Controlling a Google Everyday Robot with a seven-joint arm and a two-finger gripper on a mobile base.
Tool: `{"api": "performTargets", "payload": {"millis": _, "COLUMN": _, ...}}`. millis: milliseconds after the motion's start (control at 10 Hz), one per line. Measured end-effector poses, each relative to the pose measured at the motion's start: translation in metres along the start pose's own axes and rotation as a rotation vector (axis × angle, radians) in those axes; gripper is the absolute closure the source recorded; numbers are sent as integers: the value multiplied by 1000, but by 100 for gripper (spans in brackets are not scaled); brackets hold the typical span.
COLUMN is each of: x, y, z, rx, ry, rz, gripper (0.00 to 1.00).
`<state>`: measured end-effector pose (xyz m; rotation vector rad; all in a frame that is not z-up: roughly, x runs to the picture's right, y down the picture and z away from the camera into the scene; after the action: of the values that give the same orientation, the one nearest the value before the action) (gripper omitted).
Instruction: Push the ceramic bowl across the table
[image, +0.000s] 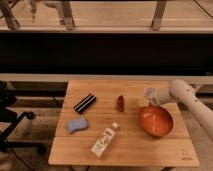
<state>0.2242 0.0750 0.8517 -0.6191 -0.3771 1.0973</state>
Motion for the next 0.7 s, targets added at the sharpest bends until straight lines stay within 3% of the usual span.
{"api": "performTargets", "payload": {"millis": 700, "x": -6, "y": -3, "z": 0, "rx": -7, "ry": 16, "rz": -12, "gripper": 95}}
